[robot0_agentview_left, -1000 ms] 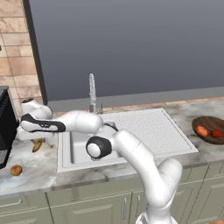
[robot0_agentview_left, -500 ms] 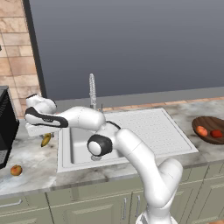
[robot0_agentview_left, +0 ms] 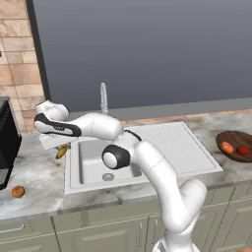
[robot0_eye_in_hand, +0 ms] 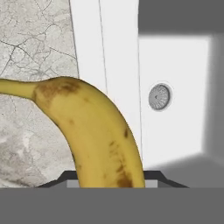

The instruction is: There is a mixed pile of frozen fruits and vegetables on the counter. Locate all the frozen vegetables and place the items in a bowl on the counter. Take all the frozen fruits and defrost them in a running sink.

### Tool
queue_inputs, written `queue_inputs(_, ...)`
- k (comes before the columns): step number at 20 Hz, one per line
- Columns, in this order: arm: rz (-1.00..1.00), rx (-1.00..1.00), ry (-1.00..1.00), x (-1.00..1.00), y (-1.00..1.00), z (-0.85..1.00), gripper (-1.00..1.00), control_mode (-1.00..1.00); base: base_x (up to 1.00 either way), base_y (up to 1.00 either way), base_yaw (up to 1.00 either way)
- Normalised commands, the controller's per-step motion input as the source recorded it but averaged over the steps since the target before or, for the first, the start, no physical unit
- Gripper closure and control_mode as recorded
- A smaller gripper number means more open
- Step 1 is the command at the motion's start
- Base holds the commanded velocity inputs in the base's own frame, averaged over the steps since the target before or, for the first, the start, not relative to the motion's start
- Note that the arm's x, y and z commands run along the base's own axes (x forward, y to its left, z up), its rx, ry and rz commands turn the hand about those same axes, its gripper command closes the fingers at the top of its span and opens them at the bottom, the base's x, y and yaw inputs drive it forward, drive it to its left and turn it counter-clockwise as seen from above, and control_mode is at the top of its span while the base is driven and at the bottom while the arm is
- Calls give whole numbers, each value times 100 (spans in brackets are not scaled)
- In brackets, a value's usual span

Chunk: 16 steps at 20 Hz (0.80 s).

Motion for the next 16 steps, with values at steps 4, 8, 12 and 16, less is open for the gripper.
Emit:
queue_inputs(4,-1,11,-14,-25,-70,-2,100,-100,0,0,0)
queue_inputs(8,-4,18,-16,-24,-54,-2,100,-100,0,0,0)
queue_inputs(12,-5,22,-17,-20,-56,-13,100,-100,0,0,0)
queue_inputs(16,-7,21,-11,-13,-42,-7,100,-100,0,0,0)
